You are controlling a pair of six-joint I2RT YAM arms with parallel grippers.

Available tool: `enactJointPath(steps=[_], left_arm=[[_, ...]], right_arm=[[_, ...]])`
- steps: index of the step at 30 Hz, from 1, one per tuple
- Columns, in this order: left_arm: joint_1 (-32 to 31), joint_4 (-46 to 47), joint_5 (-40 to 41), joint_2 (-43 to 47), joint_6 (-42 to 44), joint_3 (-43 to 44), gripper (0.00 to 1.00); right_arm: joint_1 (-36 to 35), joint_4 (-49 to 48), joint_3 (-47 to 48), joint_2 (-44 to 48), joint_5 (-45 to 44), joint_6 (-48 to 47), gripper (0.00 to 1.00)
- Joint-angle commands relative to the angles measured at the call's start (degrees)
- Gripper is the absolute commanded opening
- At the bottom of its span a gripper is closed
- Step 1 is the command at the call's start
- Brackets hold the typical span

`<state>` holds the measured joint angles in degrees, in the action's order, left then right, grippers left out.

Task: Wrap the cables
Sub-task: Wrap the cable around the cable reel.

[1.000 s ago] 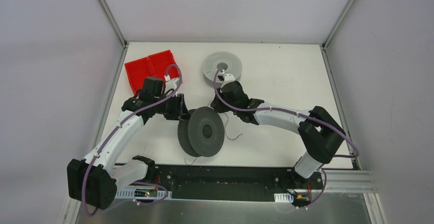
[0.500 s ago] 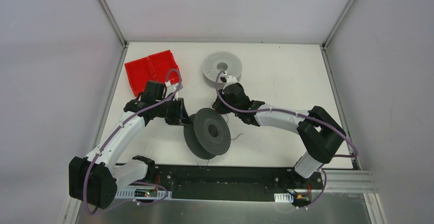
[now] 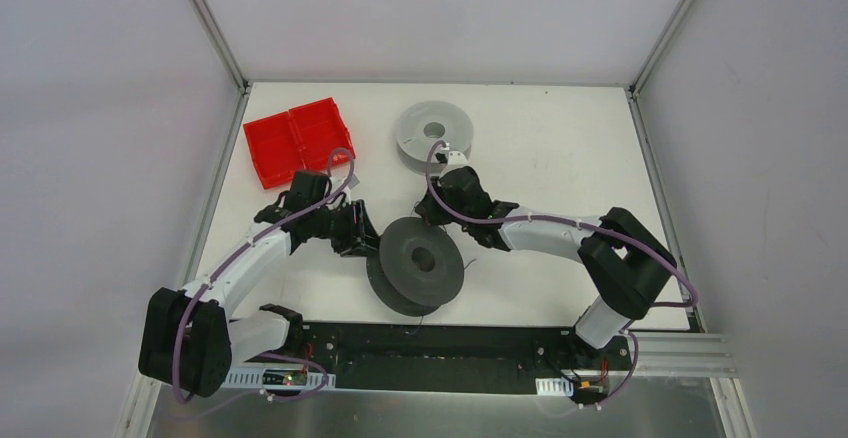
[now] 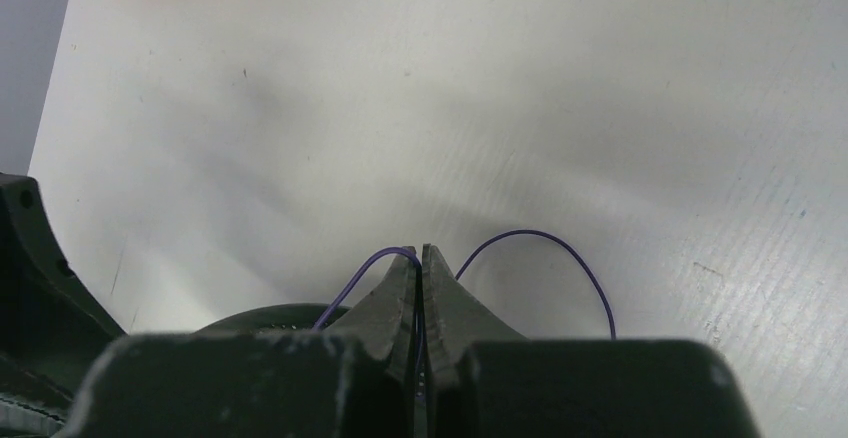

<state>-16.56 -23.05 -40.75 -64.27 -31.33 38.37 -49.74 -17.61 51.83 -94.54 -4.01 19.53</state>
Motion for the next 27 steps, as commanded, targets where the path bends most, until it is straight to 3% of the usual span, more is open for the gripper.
enactJointPath(steps=[1,7,12,16,24,27], left_arm=[[-0.41,12.92,-5.06,0.39,-10.82,-4.25,0.37],[-0.41,17.63,-4.19,1.01,-13.97,-6.58,0.33],[-0.4,17.52,-3.61,1.52,-13.67,-7.21,0.18],[-0.41,16.74,-1.73,2.92,-14.09,-7.28,0.0],[-0.41,16.19,0.4,3.46,-15.66,-6.48,0.0],[-0.43,16.15,1.35,3.81,-16.59,-6.38,0.0]], right_arm=[[0.0,-4.54,-1.63,1.33,-0.08,3.16,0.0],[-0.45,-6.31,-3.44,1.58,-0.87,4.06,0.0],[-0.21,-4.72,-3.71,2.71,-1.21,2.97,0.01],[0.64,1.87,-2.32,6.18,0.16,0.14,0.12],[1.14,21.06,-0.38,21.69,-1.3,-9.98,0.48],[1.13,24.9,-1.12,27.26,-1.52,-10.63,0.51]])
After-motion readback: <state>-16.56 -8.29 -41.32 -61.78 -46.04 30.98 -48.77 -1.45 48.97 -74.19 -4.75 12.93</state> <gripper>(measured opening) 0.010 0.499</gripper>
